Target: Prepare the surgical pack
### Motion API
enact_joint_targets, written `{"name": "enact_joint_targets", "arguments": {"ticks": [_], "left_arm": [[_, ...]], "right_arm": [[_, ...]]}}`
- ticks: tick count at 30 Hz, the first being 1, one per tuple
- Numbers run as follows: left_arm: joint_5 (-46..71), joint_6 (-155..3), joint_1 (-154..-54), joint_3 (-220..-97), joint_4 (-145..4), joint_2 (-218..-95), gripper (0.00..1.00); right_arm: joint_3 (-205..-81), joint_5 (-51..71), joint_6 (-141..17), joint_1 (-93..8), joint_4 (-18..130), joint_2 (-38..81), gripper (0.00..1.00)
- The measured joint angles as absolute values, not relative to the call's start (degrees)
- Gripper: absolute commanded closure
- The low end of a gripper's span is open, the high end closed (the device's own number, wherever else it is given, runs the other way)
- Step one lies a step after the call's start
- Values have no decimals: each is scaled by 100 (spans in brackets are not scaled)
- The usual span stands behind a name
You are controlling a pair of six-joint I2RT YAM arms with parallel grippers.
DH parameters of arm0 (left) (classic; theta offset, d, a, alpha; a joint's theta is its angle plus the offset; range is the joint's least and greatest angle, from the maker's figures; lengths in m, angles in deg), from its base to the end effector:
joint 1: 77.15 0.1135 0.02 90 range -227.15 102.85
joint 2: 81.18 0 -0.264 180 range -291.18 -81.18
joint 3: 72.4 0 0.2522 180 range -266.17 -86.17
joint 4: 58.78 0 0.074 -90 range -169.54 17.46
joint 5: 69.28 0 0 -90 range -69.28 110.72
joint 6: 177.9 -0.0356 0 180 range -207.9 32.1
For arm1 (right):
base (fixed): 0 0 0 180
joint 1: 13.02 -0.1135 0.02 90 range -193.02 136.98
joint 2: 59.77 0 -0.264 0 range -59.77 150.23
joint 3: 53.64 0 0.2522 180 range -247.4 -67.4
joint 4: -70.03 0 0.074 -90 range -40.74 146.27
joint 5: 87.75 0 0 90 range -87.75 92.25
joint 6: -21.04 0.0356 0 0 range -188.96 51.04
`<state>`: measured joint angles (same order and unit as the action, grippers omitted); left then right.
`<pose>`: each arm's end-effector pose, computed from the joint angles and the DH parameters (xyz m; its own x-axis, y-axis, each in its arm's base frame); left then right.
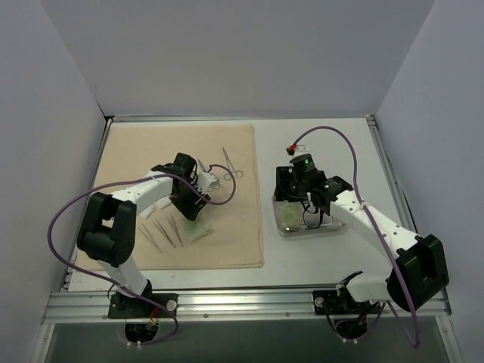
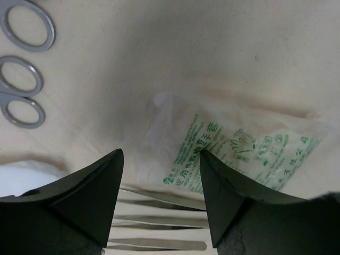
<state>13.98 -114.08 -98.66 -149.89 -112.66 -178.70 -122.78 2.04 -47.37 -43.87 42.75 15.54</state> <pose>0.2979 -0.1219 0.1838 -0.6282 0.7185 -0.2985 0.7483 0.6630 0.0211 0.2535 0.1513 0.2814 -0.6277 0.0537 -0.7766 -0.3002 0.9037 0.3051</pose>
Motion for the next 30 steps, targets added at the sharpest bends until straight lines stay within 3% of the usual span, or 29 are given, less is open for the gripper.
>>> {"name": "enact_joint_targets", "arguments": {"ticks": [6,9,12,19,21,22,24,30], "left_arm": [[1206,-11386,-9845,-14961,-11135,-18180,51],[1068,-11371,-9840,-14961,-11144,-18173,69],[926,-11384,-9840,-14952,-11168,-18130,95],[749,-11375,-9829,-14952,-11238,-18010,98],[677,-11351,-9807,-14958,-11338,-17859,98],[642,-11340,-9801,-14972,-11412,-17728,98],[545,-11303,-9790,-15022,-11531,-17369,98],[174,-11266,-9781,-15441,-11769,-16195,98]], "right_arm": [[-12278,204,-4645,-4464,4323,1554,51],[-12278,202,-4611,-4492,4323,1539,51],[-12278,207,-4567,-4540,4331,1480,51],[-12278,311,-4423,-4733,4484,1419,50],[-12278,351,-4348,-4899,4576,1419,40],[-12278,394,-4318,-5002,4642,1419,28],[-12251,519,-4202,-5216,4959,1421,24],[-11930,1188,-3859,-5585,6495,1666,26]]}}
